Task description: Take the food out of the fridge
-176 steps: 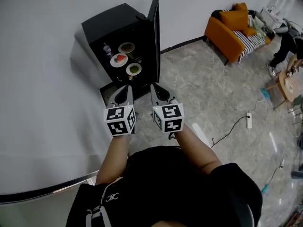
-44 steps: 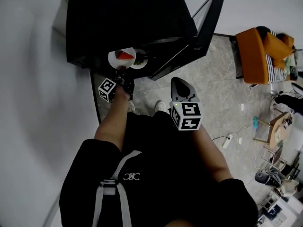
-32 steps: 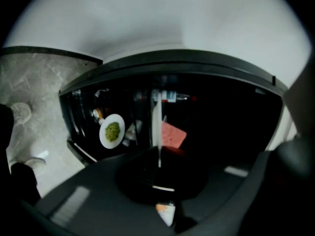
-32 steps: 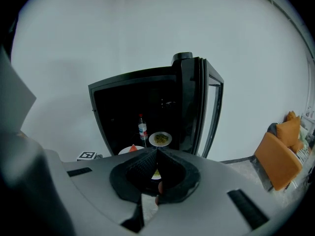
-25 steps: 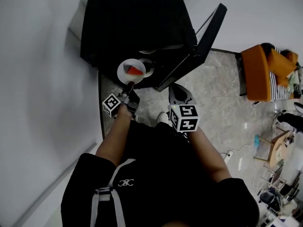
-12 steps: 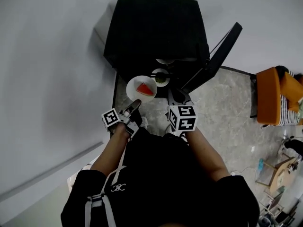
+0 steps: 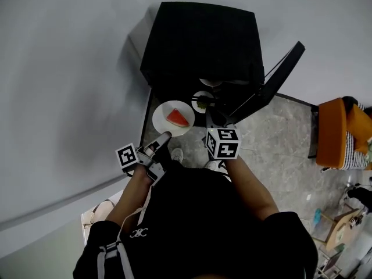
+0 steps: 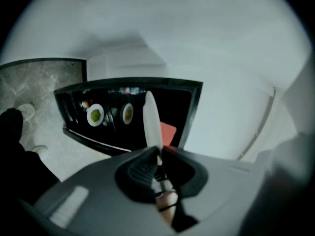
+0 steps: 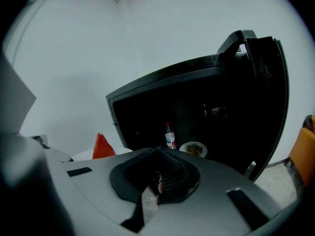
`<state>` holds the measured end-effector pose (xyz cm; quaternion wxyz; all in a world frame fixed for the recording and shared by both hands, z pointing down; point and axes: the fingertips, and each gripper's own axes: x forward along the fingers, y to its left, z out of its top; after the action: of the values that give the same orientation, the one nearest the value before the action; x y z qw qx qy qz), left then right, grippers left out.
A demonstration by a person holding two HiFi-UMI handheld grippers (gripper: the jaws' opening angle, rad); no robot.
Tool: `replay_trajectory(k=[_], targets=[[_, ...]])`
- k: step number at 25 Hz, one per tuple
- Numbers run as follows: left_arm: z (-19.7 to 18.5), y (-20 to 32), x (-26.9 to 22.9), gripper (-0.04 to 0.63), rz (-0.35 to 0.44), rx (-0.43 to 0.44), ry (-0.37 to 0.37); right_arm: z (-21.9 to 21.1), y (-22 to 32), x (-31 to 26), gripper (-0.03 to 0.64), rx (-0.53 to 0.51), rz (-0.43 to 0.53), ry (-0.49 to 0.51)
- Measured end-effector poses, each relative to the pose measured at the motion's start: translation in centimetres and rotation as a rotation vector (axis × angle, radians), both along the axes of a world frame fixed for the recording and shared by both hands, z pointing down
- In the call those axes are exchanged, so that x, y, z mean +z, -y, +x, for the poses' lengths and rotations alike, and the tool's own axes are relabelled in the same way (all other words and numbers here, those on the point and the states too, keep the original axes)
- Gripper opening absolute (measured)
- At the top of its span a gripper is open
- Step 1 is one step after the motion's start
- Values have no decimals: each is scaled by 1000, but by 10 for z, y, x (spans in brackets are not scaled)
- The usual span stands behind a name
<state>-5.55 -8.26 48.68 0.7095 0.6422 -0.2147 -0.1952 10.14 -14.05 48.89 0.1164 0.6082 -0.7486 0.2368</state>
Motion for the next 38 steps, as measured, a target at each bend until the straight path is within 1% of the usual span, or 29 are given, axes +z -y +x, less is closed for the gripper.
replay_trajectory(k=[3, 5, 7, 8, 9, 12, 15, 17, 20, 23, 27, 29, 33, 38], targets=[[-4, -2, -20, 28, 56, -2, 0, 0, 3, 2, -2, 1, -8, 23], [-10, 3, -23, 12, 117, -7, 10, -8, 12, 1, -2, -9, 6, 103], [-12, 13, -29, 2, 199, -8, 13, -20, 26, 1, -2, -4, 17, 175], [-10, 17, -34, 2, 231, -9, 14, -22, 29, 2, -2, 9, 12, 179], [-8, 18, -39, 2, 248, -10, 13, -22, 28, 5, -2, 21, 3, 171], [-5, 15, -53, 3, 241, -11, -21, -22, 19, 20, -2, 33, -37, 167], [-2, 11, -62, 3, 231, 18, -35, -23, 21, 31, -2, 33, -64, 184], [2, 5, -70, 3, 223, 31, -41, -22, 21, 31, -2, 36, -66, 187], [5, 1, -85, 4, 215, 24, -60, -16, 22, 28, -2, 51, -63, 187], [3, 8, -102, 5, 237, 15, -59, -14, 24, 23, -2, 55, -48, 187], [1, 22, -130, 5, 269, -5, -67, -10, 23, 15, -2, 51, -25, 176], [0, 34, -139, 5, 281, -13, -59, -8, 23, 12, -2, 53, -18, 176], [2, 64, -146, 6, 294, -22, -30, 0, 21, 9, -2, 69, -12, 171], [7, 102, -151, 8, 293, -36, -12, 6, 15, 8, -2, 83, -5, 158]])
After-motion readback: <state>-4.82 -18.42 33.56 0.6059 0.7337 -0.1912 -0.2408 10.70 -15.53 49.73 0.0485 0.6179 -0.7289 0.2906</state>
